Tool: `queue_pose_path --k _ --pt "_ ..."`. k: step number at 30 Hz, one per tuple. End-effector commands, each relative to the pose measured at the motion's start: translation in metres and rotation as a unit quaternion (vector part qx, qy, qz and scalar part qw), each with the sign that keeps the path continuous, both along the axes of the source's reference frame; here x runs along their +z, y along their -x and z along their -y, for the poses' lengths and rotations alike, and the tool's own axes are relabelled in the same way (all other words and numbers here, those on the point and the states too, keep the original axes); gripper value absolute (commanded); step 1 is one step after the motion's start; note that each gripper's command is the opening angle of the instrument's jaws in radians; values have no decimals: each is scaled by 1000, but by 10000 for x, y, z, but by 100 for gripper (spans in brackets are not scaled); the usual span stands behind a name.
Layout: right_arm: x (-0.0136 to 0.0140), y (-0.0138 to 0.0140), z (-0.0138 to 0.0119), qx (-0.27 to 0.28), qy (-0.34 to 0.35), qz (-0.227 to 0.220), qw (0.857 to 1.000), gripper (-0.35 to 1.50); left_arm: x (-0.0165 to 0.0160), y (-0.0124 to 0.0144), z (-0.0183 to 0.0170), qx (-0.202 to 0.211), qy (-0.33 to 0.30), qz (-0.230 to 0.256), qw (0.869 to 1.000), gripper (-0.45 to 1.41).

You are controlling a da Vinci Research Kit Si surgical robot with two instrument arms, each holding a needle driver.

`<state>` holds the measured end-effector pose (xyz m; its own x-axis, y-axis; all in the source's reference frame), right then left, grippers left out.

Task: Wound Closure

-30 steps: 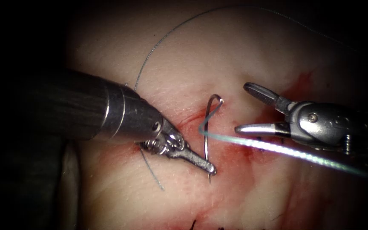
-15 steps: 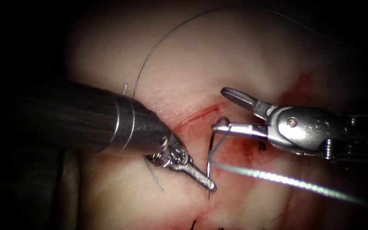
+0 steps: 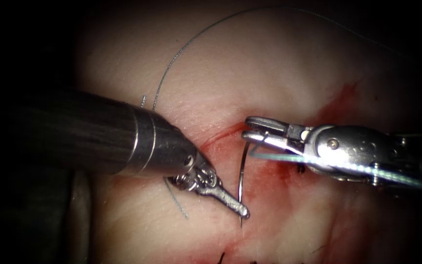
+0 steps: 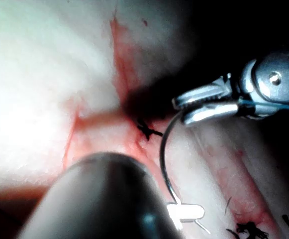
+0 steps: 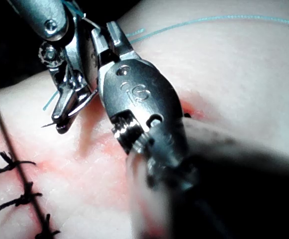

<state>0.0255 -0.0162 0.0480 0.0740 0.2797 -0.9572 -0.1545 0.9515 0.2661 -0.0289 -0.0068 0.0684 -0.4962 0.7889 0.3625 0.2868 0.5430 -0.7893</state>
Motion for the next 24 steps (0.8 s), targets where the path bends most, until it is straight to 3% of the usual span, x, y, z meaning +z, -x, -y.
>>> queue_pose_path --k 1,3,4,5,6,7,8,9,11,13,15,16,20,23,24 --pt "0 -10 0 2 -15 -3 1000 -35 5 4 -1 4 -2 -1 1000 -45" --pt "-2 -10 1 1 -25 -3 1000 -35 5 4 -3 5 -2 -1 1000 -45" --pt "-4 -11 1 1 -29 -2 1000 -35 6 5 -4 3 0 0 1000 -11" --pt "-5 -11 0 1 -32 -1 999 -35 7 6 -5 -7 10 2 1000 41" --pt "-5 -11 0 1 -32 -1 999 -35 7 6 -5 -7 10 2 1000 41" --pt "-6 -11 0 4 -36 0 999 -35 8 7 -8 -28 43 11 999 93" --pt "-8 -9 -2 21 -48 7 999 -35 7 7 -15 -48 81 21 995 116" --pt "-8 -9 -2 21 -48 7 999 -35 7 7 -15 -48 81 21 995 116" --pt "-10 -2 -6 37 -53 14 998 -35 -5 -4 -37 -110 181 40 976 133" --pt "-11 2 -9 42 -54 16 998 -35 -10 -9 -44 -114 183 28 976 133" --pt "-12 9 -14 59 -67 24 996 -35 -22 -25 -61 -147 195 19 970 135" --pt "-12 17 -23 99 -124 22 987 -35 -41 -41 -83 -183 199 -7 963 140" --pt "-6 28 -38 94 -149 -2 984 -35 -76 -70 -113 -203 244 -54 947 140" --pt "2 34 -52 80 -168 -39 982 -35 -107 -97 -136 -226 310 -93 919 140" --pt "7 35 -58 93 -163 -61 980 -35 -118 -110 -144 -241 357 -112 896 140"
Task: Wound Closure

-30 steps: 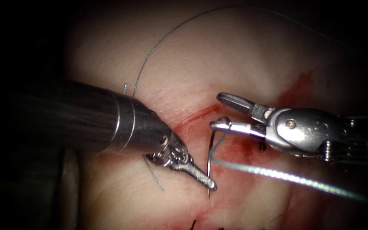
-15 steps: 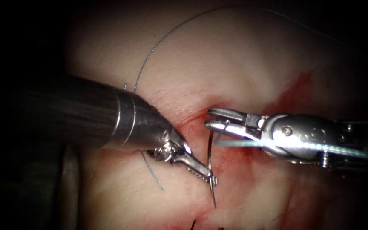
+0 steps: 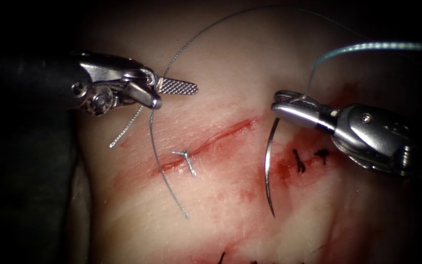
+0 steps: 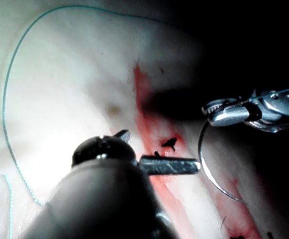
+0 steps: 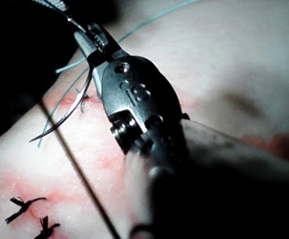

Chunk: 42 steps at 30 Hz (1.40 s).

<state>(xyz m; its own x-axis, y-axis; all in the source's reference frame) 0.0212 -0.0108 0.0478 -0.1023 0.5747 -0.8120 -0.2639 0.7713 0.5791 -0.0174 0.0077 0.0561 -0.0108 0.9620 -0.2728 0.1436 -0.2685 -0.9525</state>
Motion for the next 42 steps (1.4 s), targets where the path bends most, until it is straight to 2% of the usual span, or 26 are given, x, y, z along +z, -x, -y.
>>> queue_pose_path --k 1,3,5,7,8,9,11,12,19,21,24,25,27,28,29,30,31,32,33,35,36,38,39,40,41,42 --pt "9 -9 -3 5 2 -5 1000 -35 5 5 1 2 -1 -1 1000 140" --pt "14 -12 -10 13 43 -8 999 -35 -1 -6 -1 -19 62 -31 997 123" --pt "18 -16 -17 -29 136 -16 990 -35 1 -9 4 -28 136 -73 988 118" --pt "21 -19 -22 -54 165 -35 984 -35 7 -9 14 -6 149 -98 984 108" --pt "23 -20 -25 -57 187 -43 980 -35 10 -8 19 10 161 -108 981 91" --pt "27 -23 -33 -54 204 -80 974 -35 18 -4 34 47 168 -131 976 24" --pt "29 -24 -40 -17 293 -73 953 -35 25 1 47 72 175 -159 969 -45" --pt "31 -22 -44 9 321 -66 945 -35 31 6 58 91 180 -182 962 -45" --pt "45 -23 -57 -5 327 -77 942 -35 45 41 87 126 188 -250 941 -45" --pt "53 -28 -59 -53 351 -63 933 -35 45 55 94 140 212 -261 931 -45" --pt "60 -33 -57 -120 358 -98 921 -35 46 71 100 148 251 -282 914 -43" --pt "64 -35 -54 -118 360 -108 919 -35 45 79 102 153 280 -288 903 -33" --pt "67 -37 -51 -100 362 -117 919 -35 43 85 104 150 286 -295 899 -40" --pt "73 -40 -47 -45 362 -137 921 -35 38 95 111 138 303 -307 892 -10" --pt "76 -41 -44 -17 362 -157 919 -35 36 101 118 126 304 -318 889 -1" --pt "80 -43 -43 -10 367 -161 916 -35 35 104 123 117 306 -328 886 -5" --pt "86 -47 -39 -19 388 -175 905 -35 38 110 134 113 338 -346 868 -45" --pt "86 -47 -39 -19 388 -175 905 -35 38 110 134 113 338 -346 868 -45" --pt "87 -48 -37 -22 392 -178 902 -35 43 113 143 112 345 -365 858 -45" --pt "89 -52 -29 12 411 -198 890 -35 65 118 164 103 356 -448 814 -45" --pt "86 -55 -25 41 421 -218 879 -35 84 122 180 126 393 -499 762 -45" --pt "83 -55 -22 42 427 -218 877 -35 91 125 186 131 405 -509 748 -45" --pt "83 -55 -22 42 427 -218 877 -35 91 125 186 131 405 -509 748 -45" --pt "82 -55 -21 35 431 -210 877 -35 95 128 188 131 410 -515 741 -45" --pt "82 -56 -19 40 443 -200 873 -35 98 133 188 132 420 -525 729 -45" --pt "83 -57 -19 45 449 -193 871 -35 99 135 186 130 422 -532 723 -45"
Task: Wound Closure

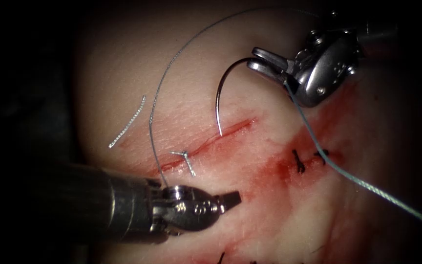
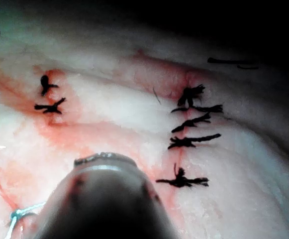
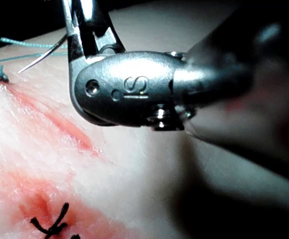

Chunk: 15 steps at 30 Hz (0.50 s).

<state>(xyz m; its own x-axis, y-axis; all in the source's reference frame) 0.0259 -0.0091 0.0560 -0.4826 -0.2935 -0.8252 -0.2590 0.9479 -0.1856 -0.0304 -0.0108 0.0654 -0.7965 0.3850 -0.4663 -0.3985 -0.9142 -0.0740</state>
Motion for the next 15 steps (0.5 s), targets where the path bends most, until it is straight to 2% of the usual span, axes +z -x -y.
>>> queue_pose_path --k 1,5,6,7,8,9,12,13,15 --pt "1 -11 0 10 6 3 1000 -35 7 8 -1 2 9 -10 1000 -45" --pt "2 -12 3 6 22 29 999 -35 8 12 -8 5 20 -29 999 -45" --pt "1 -12 5 4 32 58 998 -35 7 13 -13 -5 24 -28 999 -45" --pt "1 -12 5 4 32 58 998 -35 7 13 -13 -5 24 -28 999 -45" --pt "0 -10 6 4 33 87 996 -35 2 11 -20 -13 29 -35 999 -45" --pt "0 -9 5 6 34 98 995 -35 -1 9 -22 -23 30 -34 999 -45" --pt "-1 -7 4 4 43 109 993 -35 -6 7 -26 -34 30 -33 998 -45" --pt "-2 -7 3 0 56 128 990 -35 -11 5 -29 -42 29 -29 998 -45" --pt "-2 -8 2 0 73 127 989 -35 -13 3 -31 -39 30 -32 998 -45"
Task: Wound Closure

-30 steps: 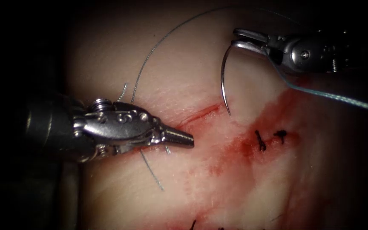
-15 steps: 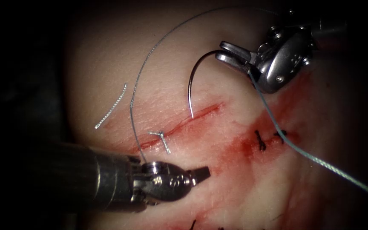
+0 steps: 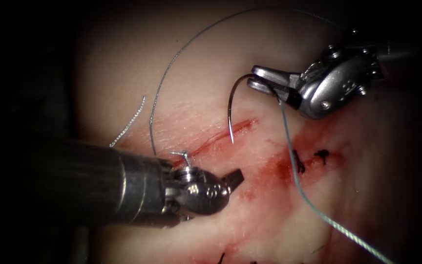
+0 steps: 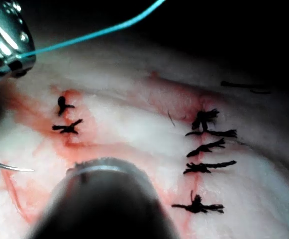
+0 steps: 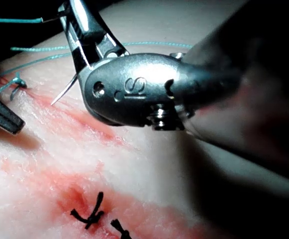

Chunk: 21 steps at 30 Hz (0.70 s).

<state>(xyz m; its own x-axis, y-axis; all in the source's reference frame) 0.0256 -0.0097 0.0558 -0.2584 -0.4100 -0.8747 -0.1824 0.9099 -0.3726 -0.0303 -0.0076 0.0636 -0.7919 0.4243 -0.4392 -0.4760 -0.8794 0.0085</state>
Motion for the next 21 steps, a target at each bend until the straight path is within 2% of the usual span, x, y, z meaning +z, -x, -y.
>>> queue_pose_path --k 1,3,10,21 --pt "1 -12 -4 0 8 -11 1000 -35 5 4 2 1 -2 2 1000 -45" --pt "3 -13 -5 -1 19 -29 999 -35 5 3 2 -1 -4 5 1000 -45" --pt "8 -19 -3 16 49 -46 998 -35 3 -1 1 -18 -4 -2 1000 -45" --pt "12 -24 -1 11 60 -52 997 -35 12 -7 -3 -38 3 -14 999 -45"
